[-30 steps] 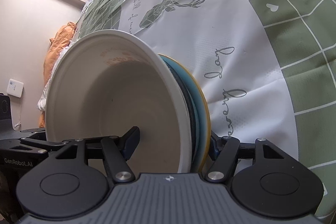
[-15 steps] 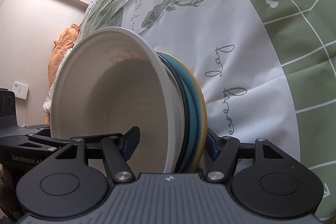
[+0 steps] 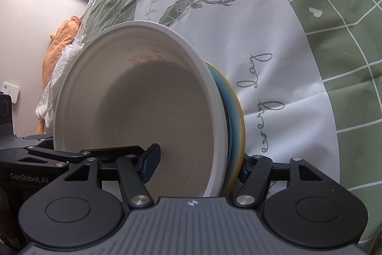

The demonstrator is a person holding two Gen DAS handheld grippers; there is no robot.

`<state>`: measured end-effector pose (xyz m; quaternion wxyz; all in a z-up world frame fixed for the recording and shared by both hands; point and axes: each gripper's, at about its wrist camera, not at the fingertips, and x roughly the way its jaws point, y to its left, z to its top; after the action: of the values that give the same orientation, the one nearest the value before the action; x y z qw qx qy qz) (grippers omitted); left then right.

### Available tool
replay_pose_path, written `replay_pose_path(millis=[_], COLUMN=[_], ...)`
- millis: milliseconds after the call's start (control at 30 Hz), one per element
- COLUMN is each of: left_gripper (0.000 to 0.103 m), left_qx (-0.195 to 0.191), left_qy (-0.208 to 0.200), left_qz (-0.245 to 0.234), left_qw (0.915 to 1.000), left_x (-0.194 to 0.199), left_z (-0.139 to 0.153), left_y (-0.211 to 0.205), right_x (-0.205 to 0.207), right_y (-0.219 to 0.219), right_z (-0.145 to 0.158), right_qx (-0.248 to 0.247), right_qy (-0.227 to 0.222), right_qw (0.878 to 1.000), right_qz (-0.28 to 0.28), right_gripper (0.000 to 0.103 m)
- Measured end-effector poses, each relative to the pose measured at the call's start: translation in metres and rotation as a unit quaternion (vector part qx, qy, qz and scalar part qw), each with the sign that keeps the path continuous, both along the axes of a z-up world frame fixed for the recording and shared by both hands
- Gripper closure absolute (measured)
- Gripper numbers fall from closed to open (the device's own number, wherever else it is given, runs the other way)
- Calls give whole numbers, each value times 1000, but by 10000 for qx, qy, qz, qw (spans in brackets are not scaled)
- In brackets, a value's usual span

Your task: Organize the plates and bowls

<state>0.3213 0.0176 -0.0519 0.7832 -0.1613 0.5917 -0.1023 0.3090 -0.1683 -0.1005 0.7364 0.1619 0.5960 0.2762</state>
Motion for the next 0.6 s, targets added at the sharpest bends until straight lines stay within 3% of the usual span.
replay_pose_path(millis=[433, 600], left_gripper=[33, 34], left_qx=[-219, -334], left_qy=[-155, 19], left_qz=[-68, -80], left_qw=[9996, 9994], left_x=[-11, -13], left_z=[4, -7], left_y=[3, 5], right_x=[-9, -10], right_y=[5, 6], right_z=[14, 7], right_qx=[-254, -271], right_qy=[-206, -176], right_qw=[9995, 9994], right_qz=[-8, 91], right_gripper=[38, 37])
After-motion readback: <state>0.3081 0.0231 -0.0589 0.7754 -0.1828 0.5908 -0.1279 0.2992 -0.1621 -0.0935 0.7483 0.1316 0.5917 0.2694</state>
